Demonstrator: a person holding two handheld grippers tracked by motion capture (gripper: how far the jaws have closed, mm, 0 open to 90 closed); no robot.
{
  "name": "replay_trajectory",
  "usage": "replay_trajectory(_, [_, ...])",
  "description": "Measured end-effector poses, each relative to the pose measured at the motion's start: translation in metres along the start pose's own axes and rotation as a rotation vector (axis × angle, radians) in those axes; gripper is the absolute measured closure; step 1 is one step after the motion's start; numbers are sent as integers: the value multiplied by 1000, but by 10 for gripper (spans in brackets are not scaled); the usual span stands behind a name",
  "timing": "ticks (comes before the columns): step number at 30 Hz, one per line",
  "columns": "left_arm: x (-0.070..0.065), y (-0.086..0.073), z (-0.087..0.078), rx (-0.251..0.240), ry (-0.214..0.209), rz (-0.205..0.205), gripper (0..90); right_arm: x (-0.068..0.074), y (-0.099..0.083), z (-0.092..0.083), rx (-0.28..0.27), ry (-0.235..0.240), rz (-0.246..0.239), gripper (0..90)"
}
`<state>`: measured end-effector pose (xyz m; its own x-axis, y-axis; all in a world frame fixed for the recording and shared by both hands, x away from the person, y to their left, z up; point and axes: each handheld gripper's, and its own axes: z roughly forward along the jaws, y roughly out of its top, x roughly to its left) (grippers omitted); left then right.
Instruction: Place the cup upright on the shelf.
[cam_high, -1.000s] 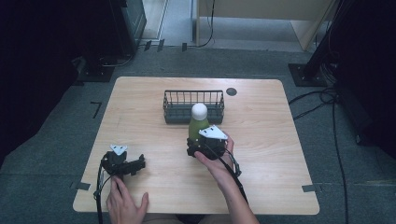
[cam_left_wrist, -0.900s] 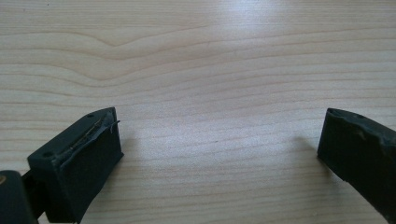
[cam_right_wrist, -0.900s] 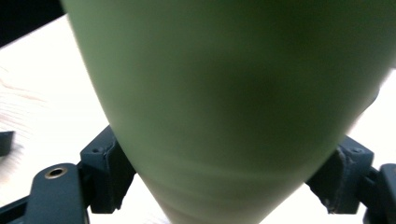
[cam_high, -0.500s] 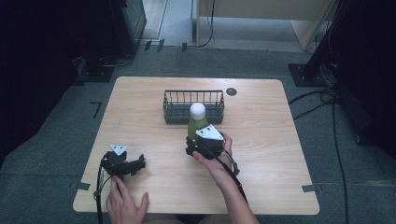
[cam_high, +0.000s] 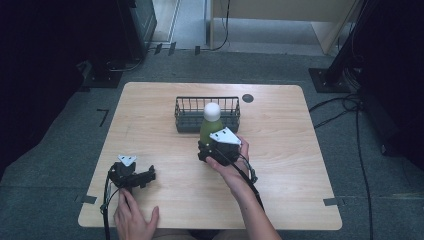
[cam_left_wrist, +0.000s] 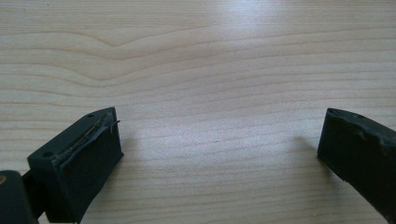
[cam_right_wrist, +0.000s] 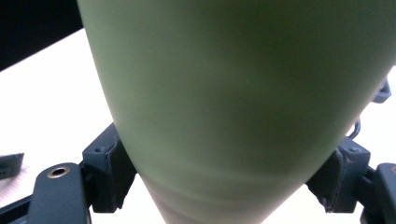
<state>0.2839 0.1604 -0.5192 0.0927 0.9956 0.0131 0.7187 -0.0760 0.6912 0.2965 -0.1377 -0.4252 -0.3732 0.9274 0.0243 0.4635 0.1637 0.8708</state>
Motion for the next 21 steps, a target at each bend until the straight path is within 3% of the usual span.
replay_trajectory(9, [0,0,0,0,0,0,0,-2,26,-3,-27,8,9,206])
replay_trajectory(21, [0,0,0,2,0,0,0,-11,56,-2,-63,-17,24,206])
